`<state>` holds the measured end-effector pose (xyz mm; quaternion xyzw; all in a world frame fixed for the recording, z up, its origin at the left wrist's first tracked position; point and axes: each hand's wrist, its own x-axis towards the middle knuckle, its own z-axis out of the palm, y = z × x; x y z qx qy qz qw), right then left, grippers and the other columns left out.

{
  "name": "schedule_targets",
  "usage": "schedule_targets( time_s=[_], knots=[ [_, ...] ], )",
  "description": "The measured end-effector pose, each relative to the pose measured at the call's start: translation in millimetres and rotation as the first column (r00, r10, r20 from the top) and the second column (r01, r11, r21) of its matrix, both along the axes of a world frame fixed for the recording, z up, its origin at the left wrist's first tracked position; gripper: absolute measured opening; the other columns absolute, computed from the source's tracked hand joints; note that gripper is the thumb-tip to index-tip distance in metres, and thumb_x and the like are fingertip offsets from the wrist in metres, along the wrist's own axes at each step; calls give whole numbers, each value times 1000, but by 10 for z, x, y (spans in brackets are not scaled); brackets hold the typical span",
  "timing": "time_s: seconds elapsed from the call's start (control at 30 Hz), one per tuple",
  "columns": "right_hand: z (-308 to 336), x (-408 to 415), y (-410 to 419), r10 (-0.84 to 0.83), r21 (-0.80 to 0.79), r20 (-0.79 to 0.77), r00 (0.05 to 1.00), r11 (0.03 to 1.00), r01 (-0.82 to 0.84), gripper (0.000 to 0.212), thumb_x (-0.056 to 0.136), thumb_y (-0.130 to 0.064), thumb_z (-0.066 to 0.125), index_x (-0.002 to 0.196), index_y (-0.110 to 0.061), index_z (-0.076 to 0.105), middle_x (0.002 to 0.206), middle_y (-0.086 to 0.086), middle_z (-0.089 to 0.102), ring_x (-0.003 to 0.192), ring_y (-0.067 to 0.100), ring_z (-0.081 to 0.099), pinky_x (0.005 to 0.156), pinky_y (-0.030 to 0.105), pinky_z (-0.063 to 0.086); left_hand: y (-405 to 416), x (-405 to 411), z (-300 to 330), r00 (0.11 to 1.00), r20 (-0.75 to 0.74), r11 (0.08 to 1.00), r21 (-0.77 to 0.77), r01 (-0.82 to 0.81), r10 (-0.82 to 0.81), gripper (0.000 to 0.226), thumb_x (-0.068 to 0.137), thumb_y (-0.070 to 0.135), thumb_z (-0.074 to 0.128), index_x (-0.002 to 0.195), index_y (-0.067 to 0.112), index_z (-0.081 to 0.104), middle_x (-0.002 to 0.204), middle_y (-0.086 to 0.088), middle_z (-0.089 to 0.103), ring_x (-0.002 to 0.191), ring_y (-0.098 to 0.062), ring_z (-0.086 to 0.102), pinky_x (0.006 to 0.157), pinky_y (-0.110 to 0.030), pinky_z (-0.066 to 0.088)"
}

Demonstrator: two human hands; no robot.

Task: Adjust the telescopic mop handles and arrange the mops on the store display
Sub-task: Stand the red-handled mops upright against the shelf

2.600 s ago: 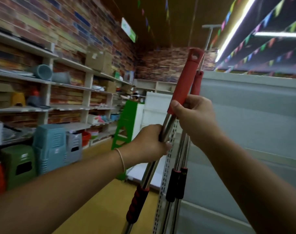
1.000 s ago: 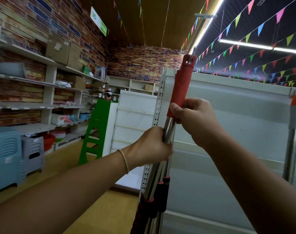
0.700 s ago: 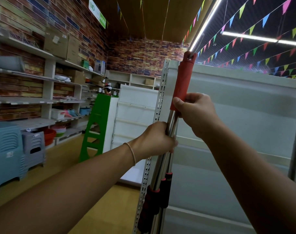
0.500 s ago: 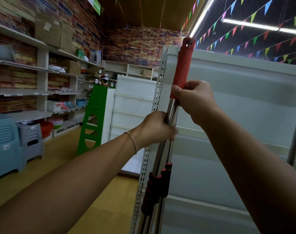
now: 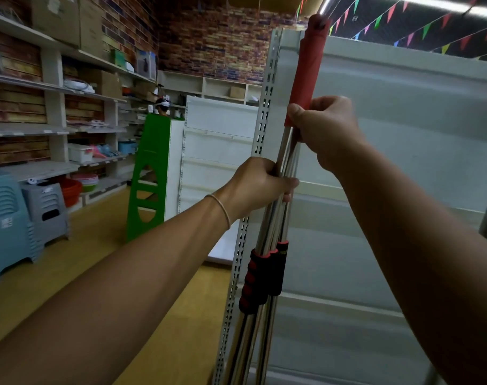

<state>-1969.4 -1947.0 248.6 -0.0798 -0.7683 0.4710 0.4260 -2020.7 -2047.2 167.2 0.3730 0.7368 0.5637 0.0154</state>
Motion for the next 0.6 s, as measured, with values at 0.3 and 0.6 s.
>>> schedule_targets(
  time_s=[0.3,0.6],
  knots=[
    [-434,137,-51,-30,13,22,999,999,29,16,93,-27,65,100,-13,66,88,2,68,81,16,69,72,26,57,17,161,-260,999,-8,999,14,-38,39,14,95,31,57,98,17,58,89,-5,69,79,-20,69,60,-22,45],
    [-1886,445,96,-64,55,232,971,997,52,14,91,-32,67,99,-20,68,90,-3,71,87,13,69,85,42,59,-189,538,-1436,941,-286,929,-267,-258,179,64,95,26,54,149,17,21,138,-7,43,124,-25,47,95,-32,45]
  ],
)
